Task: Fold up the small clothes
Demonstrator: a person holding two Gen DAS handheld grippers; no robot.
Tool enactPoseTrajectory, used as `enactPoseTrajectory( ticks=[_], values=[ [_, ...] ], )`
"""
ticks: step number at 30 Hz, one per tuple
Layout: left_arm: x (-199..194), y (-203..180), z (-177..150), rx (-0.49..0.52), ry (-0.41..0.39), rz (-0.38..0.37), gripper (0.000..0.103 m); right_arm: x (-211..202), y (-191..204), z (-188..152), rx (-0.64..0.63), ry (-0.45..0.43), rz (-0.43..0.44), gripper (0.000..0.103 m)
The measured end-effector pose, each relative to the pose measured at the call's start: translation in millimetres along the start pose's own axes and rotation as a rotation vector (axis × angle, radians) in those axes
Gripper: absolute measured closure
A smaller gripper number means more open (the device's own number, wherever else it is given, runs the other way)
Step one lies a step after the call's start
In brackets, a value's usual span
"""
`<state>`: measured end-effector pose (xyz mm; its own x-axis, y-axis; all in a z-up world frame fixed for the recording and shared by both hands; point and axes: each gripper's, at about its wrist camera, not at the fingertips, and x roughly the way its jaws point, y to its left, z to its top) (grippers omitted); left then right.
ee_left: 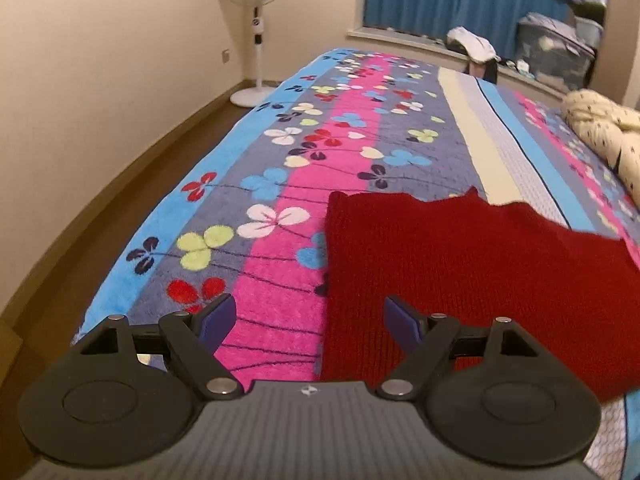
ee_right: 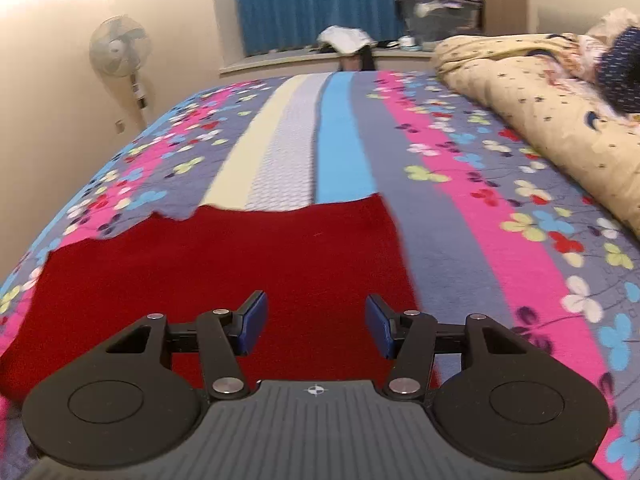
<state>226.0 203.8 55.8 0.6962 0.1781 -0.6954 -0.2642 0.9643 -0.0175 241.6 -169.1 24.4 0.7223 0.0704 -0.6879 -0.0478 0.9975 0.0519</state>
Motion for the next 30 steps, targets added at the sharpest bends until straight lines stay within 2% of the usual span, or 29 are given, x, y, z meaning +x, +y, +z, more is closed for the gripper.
enactPoseTrajectory(
  ticks=[2,3,4,5,6,7,15,17,19,20,26,30],
  values=[
    [3.3,5.4,2.3,-0.024,0.005,0.007,0.018,-1.8,22.2,-4.5,-0.051,0.000,0.061,0.050],
    [5.1,7.5,3.0,-0.034,0.007,0.008,0.018,-3.3,34.7,-7.6,-0.076,-0.010,0.084,0.059],
    [4.9,9.1,3.2,-0.042,0.008,0.007,0.018,-3.6,45.9,-10.3,-0.097,-0.013,0.109,0.075],
    [6.6,9.8,4.3,-0.045,0.008,0.009,0.018,-3.1,57.1,-13.2,-0.116,-0.012,0.139,0.084],
    [6.8,10.6,4.6,-0.045,0.008,0.012,0.018,-1.9,67.2,-16.0,-0.133,-0.009,0.165,0.098],
    [7.1,11.1,4.8,-0.045,0.007,0.016,0.018,-0.3,79.2,-20.0,-0.155,-0.009,0.188,0.100],
    [10.6,20.5,5.2,-0.065,0.025,0.031,0.018,1.0,161.2,-47.2,-0.399,-0.048,0.363,0.098],
    [11.9,23.5,5.0,-0.071,0.035,0.034,0.018,2.9,180.5,-56.3,-0.454,-0.046,0.404,0.090],
    [13.3,25.1,4.2,-0.073,0.044,0.042,0.018,4.3,197.9,-66.7,-0.506,-0.053,0.433,0.068],
    [14.2,26.0,3.5,-0.072,0.050,0.047,0.018,4.2,207.7,-72.3,-0.539,-0.062,0.447,0.065],
    [21.6,29.3,1.6,-0.075,0.079,0.070,0.018,11.8,253.0,-93.3,-0.703,-0.105,0.509,0.059],
    [26.1,32.1,4.9,-0.092,0.086,0.070,0.018,23.3,276.0,-105.1,-0.811,-0.054,0.549,0.054]
  ],
)
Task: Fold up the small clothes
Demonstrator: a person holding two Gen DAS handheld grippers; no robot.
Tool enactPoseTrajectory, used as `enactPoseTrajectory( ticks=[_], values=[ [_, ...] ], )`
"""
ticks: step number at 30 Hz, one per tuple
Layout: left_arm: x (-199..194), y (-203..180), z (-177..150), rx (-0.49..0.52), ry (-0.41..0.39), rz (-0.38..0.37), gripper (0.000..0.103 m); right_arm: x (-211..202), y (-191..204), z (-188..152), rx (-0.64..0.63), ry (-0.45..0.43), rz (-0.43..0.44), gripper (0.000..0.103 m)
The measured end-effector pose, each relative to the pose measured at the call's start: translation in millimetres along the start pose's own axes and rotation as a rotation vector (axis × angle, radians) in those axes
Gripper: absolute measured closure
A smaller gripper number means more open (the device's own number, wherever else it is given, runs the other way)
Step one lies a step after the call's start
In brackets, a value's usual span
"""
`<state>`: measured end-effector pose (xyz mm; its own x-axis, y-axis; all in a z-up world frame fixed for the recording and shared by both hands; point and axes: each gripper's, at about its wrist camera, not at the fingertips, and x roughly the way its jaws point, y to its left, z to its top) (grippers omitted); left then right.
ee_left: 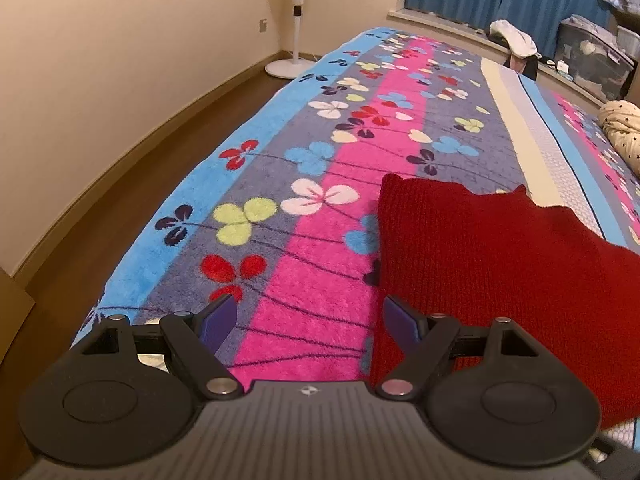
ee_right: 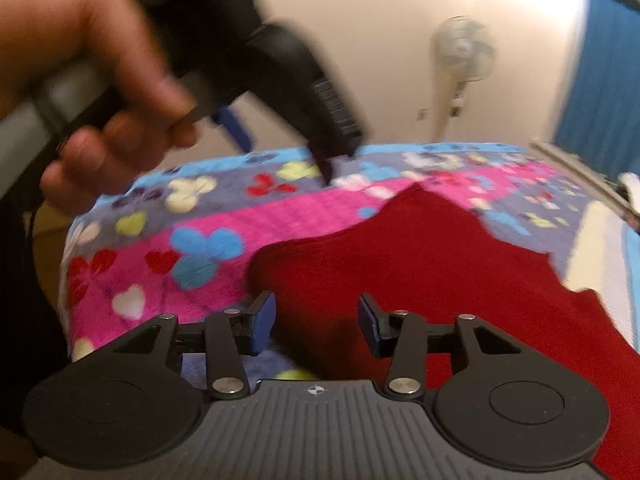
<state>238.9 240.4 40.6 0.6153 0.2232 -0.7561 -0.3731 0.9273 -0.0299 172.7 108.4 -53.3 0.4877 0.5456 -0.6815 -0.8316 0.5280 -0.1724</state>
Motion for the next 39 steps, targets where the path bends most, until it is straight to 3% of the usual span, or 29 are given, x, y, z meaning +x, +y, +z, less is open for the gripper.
enactPoseTrajectory(
  ticks=[4,8,10,13,15,20,25,30,32,34,36,37,39],
  values=[
    [5.7,6.4,6.4,-0.055,0.015,-0.014,0.018,18.9,18.3,-4.5,-0.169,0.016,-0.040,0.050],
    [16.6,2.9,13.0,-0.047,0.047,-0.037,0.018,36.7,28.8,-10.0,-0.315,0.033,-0.126,0.050],
    [23.5,0.4,17.7,-0.030,0.067,-0.073,0.018,37.5,30.7,-5.5,-0.352,0.035,-0.139,0.060],
    [37.3,5.4,27.2,-0.063,0.113,-0.159,0.018,32.9,28.0,0.3,-0.348,0.024,-0.121,0.079],
    [50.6,13.6,33.9,-0.135,0.155,-0.216,0.017,26.7,25.3,4.0,-0.343,-0.005,-0.127,0.085],
    [86.0,16.2,43.9,-0.228,0.279,-0.360,0.016,-0.4,9.6,19.0,-0.257,-0.094,-0.136,0.087],
    [117.9,1.9,48.5,-0.248,0.365,-0.504,0.016,-12.7,6.4,21.2,-0.256,-0.112,-0.140,0.088],
    [145.0,-12.8,52.4,-0.227,0.399,-0.539,0.017,-13.6,8.8,16.9,-0.271,-0.109,-0.135,0.088],
    [151.4,-14.8,55.1,-0.248,0.396,-0.571,0.023,-14.8,8.1,17.2,-0.266,-0.116,-0.135,0.088],
    [155.7,-20.6,56.8,-0.237,0.406,-0.590,0.046,-17.6,6.5,17.7,-0.251,-0.124,-0.134,0.088],
    [155.1,-27.3,58.3,-0.206,0.405,-0.600,0.058,-17.8,3.7,18.2,-0.232,-0.128,-0.128,0.088],
    [153.0,-28.5,58.6,-0.192,0.393,-0.600,0.069,-18.0,2.6,18.5,-0.223,-0.129,-0.123,0.088],
    [147.7,-27.3,59.9,-0.185,0.370,-0.616,0.076,-17.2,1.0,18.7,-0.217,-0.140,-0.121,0.088]
  ],
)
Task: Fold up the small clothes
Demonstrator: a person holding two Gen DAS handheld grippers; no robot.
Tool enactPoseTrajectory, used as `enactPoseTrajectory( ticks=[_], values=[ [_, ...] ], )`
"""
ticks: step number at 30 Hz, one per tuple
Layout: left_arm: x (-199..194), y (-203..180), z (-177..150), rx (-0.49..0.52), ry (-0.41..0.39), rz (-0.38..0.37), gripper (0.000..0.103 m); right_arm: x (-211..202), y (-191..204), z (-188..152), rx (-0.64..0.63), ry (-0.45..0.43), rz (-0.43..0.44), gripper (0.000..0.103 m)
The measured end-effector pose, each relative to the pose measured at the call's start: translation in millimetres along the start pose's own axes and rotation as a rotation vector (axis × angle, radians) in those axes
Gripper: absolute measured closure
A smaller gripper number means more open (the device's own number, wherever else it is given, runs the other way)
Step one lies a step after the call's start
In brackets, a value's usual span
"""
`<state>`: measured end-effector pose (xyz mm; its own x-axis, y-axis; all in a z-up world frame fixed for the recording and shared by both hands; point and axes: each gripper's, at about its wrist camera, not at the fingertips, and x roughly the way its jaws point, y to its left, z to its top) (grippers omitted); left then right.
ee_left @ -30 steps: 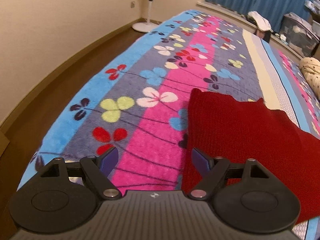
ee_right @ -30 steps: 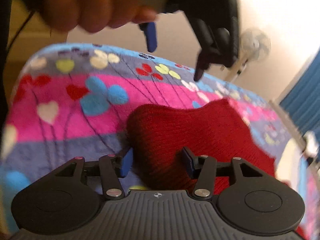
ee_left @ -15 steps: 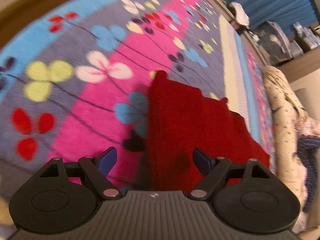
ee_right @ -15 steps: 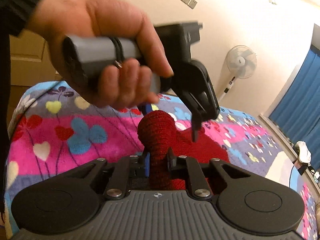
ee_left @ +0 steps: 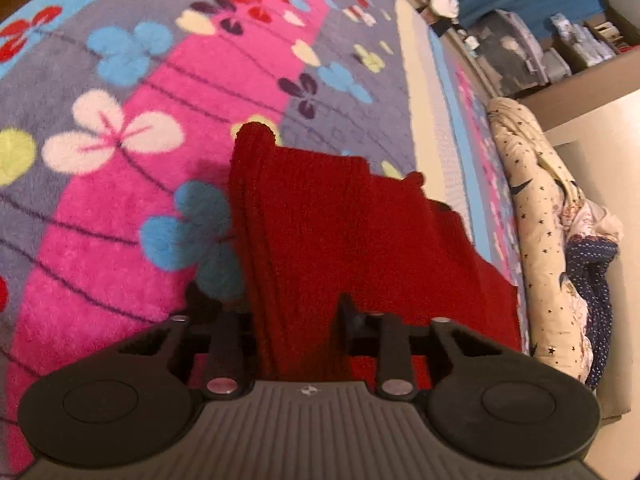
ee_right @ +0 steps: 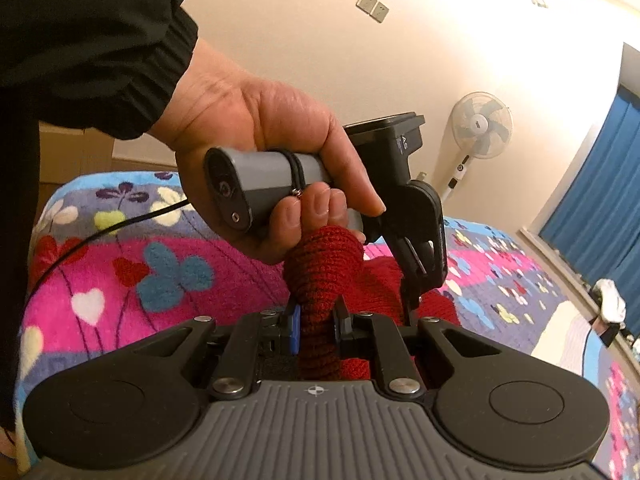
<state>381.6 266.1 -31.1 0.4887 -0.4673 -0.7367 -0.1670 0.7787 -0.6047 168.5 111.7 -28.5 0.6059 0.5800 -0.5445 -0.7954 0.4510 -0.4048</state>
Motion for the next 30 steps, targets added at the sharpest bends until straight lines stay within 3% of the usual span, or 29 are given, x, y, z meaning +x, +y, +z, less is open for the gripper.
enactPoseTrajectory(
  ticks=[4,7,12,15,17,21,23,26,30],
  values=[
    [-31.1,-5.8,-7.5,-0.003,-0.064,-0.026,0.079,-8.1,0.0,5.4,0.011,-0.050,0.008,0.088],
    [-78.9,-4.3,-21.3,-0.023,-0.143,-0.059,0.080,-24.7,2.4,18.3,0.018,-0.117,0.035,0.089],
    [-141.1,14.3,-61.3,-0.086,-0.239,-0.071,0.079,-67.7,5.7,43.8,0.114,-0.240,0.102,0.089],
    [-142.1,27.6,-79.5,-0.169,-0.200,0.014,0.076,-75.4,9.1,42.7,0.167,-0.212,0.156,0.088],
    [-143.3,30.2,-83.5,-0.170,-0.190,0.083,0.075,-70.4,12.7,32.2,0.188,-0.155,0.167,0.088],
    [-179.9,42.5,-96.4,-0.235,-0.379,0.151,0.075,-63.4,-6.2,15.8,0.344,-0.072,0.154,0.089],
    [-199.4,40.2,-107.3,-0.235,-0.477,0.198,0.069,-68.9,-28.3,7.3,0.466,-0.064,0.126,0.089],
    [-207.6,22.9,-117.7,-0.158,-0.524,0.270,0.068,-83.5,-61.1,-8.4,0.636,-0.055,0.068,0.089],
    [-193.6,-13.1,-120.3,0.054,-0.517,0.349,0.068,-113.6,-103.9,-45.7,0.868,-0.044,-0.054,0.089]
  ],
)
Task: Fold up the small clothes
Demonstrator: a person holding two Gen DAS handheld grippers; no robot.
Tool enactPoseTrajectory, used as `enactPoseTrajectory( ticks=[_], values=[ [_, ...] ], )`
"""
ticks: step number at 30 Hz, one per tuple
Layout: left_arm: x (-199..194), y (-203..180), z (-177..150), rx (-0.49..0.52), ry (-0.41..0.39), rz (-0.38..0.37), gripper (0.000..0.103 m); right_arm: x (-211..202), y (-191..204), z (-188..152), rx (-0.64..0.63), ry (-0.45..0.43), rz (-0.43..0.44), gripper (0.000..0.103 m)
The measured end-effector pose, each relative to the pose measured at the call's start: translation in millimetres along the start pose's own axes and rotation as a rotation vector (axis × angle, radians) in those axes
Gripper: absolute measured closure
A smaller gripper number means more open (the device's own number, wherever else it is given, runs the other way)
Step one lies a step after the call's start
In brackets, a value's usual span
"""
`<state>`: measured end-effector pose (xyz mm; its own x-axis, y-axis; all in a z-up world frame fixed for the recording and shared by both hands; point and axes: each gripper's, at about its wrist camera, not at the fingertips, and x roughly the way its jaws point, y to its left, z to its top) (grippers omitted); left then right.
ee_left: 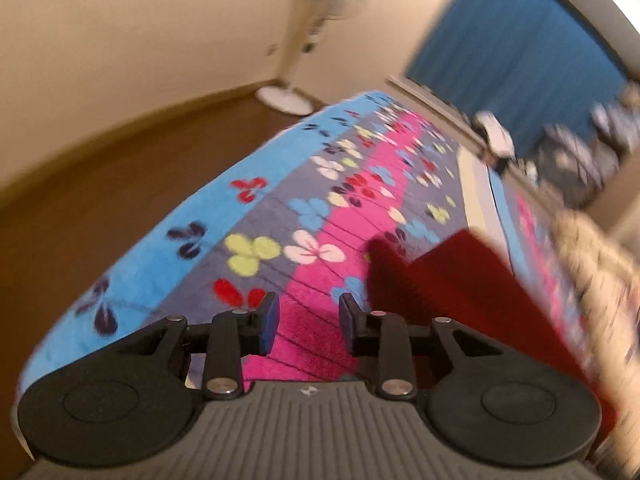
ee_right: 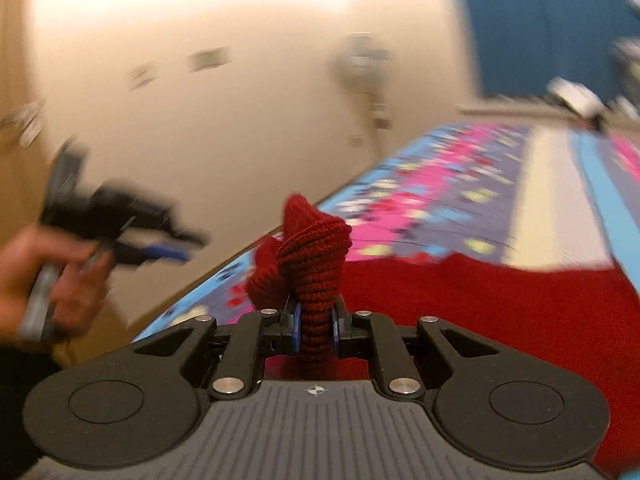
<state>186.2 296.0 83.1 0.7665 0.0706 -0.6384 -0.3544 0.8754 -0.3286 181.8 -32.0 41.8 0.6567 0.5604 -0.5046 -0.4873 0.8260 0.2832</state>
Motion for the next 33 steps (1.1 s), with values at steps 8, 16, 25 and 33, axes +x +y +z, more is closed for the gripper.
enactPoseTrajectory(
  ticks=[8,16,25,33],
  values=[
    [17.5,-71.7,-36.5,0.386,-0.055,0.026,0.065,-58.2,-116.0,-35.0,0.486,0.003,-0.362,0.090],
    [38.8,-94.8,-46.7,0.468,-0.042,0.016,0.065,-64.5,-166.8,-76.6,0.677,0.033,-0.320,0.083],
    [45.4,-102.2,-47.0,0.466,-0.026,0.014,0.064,-57.0,-187.7,-66.1,0.734,0.006,-0.225,0.045],
    [47.1,-108.2,-50.6,0.469,-0.016,0.004,0.063,-39.0,-165.1,-52.6,0.595,0.080,-0.181,0.053]
  ],
)
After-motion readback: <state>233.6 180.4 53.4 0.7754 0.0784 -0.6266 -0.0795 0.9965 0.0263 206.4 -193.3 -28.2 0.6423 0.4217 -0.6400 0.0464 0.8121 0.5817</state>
